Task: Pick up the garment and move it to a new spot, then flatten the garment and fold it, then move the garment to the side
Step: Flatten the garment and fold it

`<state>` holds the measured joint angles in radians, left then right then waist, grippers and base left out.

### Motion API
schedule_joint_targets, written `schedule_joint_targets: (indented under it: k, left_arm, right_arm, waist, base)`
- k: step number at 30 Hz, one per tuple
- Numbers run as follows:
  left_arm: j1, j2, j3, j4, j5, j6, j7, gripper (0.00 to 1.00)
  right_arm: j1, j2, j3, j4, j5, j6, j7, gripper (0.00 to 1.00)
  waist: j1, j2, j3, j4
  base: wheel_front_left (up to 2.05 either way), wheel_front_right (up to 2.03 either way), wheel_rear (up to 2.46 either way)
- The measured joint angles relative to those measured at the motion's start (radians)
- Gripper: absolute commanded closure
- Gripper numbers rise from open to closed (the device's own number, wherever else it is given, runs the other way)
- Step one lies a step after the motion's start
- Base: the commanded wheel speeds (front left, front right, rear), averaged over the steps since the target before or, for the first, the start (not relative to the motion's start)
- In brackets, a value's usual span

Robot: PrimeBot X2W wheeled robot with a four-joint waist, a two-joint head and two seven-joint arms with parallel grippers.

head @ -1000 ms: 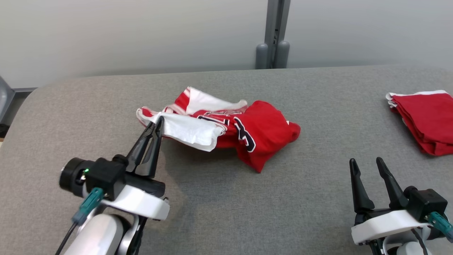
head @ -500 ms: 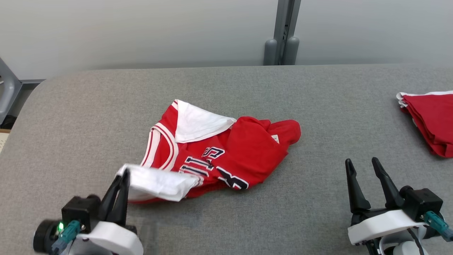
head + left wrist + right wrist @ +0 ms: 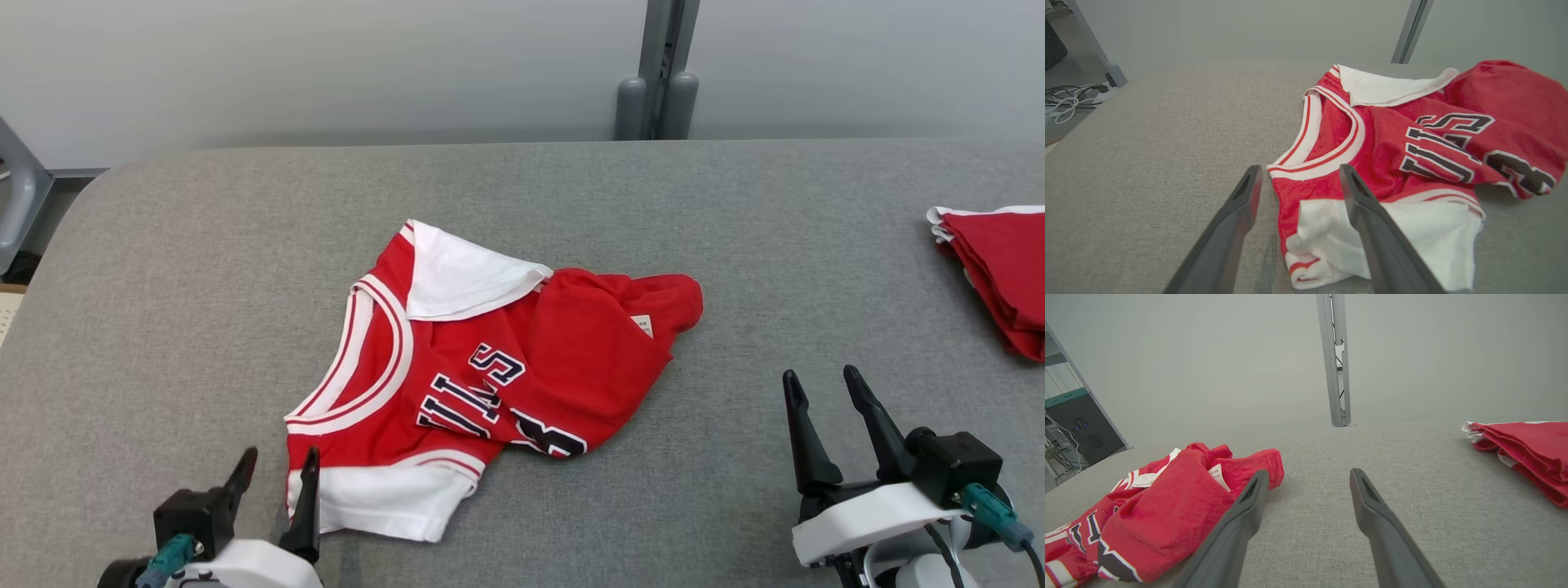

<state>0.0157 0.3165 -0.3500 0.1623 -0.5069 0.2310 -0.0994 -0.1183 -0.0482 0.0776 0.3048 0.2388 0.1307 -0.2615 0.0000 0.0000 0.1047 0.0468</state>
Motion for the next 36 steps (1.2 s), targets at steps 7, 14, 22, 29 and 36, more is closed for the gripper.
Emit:
schedule_joint_targets:
  k: [7, 14, 22, 29, 36]
  left_arm:
    - [-0.045, 0.001, 0.002, -0.024, 0.023, 0.004, -0.042, 0.00]
    - [-0.067, -0.022, -0.018, -0.026, 0.032, 0.003, -0.068, 0.00]
    - [-0.103, -0.077, -0.058, 0.010, 0.040, -0.009, -0.104, 0.00]
    - [-0.134, -0.119, -0.099, 0.054, 0.049, -0.030, -0.123, 0.00]
    - [-0.143, -0.142, -0.113, 0.093, 0.050, -0.043, -0.141, 0.00]
  right_arm:
    - [-0.016, 0.000, 0.008, 0.016, 0.000, 0.000, 0.000, 0.00]
    - [-0.059, 0.000, 0.079, 0.099, -0.028, 0.000, 0.017, 0.00]
    - [-0.183, -0.010, 0.156, 0.231, -0.072, 0.000, 0.054, 0.00]
    - [-0.273, -0.053, 0.221, 0.327, -0.044, 0.000, 0.088, 0.15]
    - [-0.310, -0.089, 0.270, 0.349, 0.024, 0.000, 0.095, 1.00]
  waist:
    - [0.0000, 0.0000, 0.001, 0.024]
    - [0.0000, 0.0000, 0.007, 0.059]
    - [0.0000, 0.0000, 0.038, 0.113]
    - [0.0000, 0.0000, 0.064, 0.166]
    - [0.0000, 0.0000, 0.065, 0.192]
  base:
    - [0.00, 0.00, 0.00]
    - [0.00, 0.00, 0.00]
    - [0.00, 0.00, 0.00]
    - [0.00, 0.00, 0.00]
    - [0.00, 0.00, 0.00]
